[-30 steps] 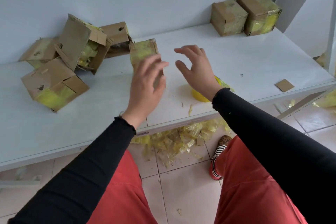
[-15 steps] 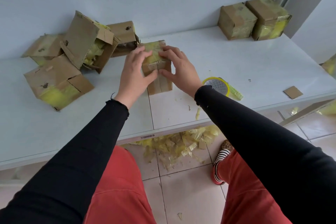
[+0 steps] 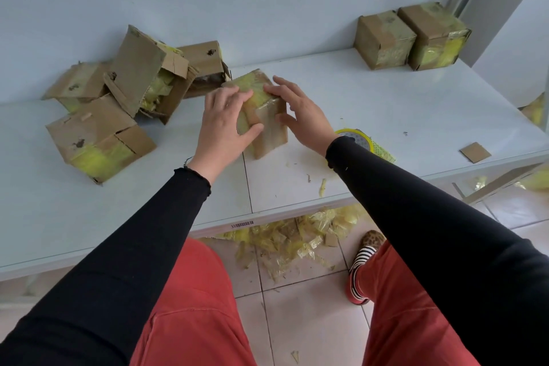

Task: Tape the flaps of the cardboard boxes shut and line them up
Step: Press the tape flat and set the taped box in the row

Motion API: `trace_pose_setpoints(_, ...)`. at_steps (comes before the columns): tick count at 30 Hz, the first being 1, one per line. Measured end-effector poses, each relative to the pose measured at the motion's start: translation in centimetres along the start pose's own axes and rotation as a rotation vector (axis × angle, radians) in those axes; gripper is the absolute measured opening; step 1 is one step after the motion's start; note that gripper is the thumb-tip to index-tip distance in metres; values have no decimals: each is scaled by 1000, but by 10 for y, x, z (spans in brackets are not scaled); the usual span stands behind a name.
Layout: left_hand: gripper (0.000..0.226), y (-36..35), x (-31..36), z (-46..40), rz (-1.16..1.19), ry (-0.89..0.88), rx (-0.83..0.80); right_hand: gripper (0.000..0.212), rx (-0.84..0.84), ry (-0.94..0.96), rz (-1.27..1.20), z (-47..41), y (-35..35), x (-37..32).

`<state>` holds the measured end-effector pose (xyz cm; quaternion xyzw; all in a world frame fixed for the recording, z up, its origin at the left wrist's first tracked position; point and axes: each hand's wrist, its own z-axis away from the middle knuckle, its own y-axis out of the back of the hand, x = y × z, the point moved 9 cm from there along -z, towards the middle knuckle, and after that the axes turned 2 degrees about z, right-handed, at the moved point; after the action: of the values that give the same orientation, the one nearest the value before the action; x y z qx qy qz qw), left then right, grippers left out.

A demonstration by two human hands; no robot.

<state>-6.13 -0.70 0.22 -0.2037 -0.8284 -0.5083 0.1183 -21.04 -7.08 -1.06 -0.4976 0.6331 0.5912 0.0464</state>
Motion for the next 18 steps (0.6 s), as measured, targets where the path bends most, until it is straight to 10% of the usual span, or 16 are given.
trace_pose_setpoints(5, 35, 19, 24, 1, 179, -119, 111, 63, -17, -161, -162, -5, 8, 16)
trace_pose_setpoints(9, 62, 8, -32, -4, 607, 366, 144, 55, 3, -371, -684, 2, -14, 14)
trace_pose_setpoints(12, 99, -39, -44, 14, 982, 749, -127, 89, -3, -512, -822, 10, -40, 15)
trace_pose_setpoints(18, 46, -62, -33, 25, 1148, 712, -189, 106, 72, -673, -966, 15, -69, 19)
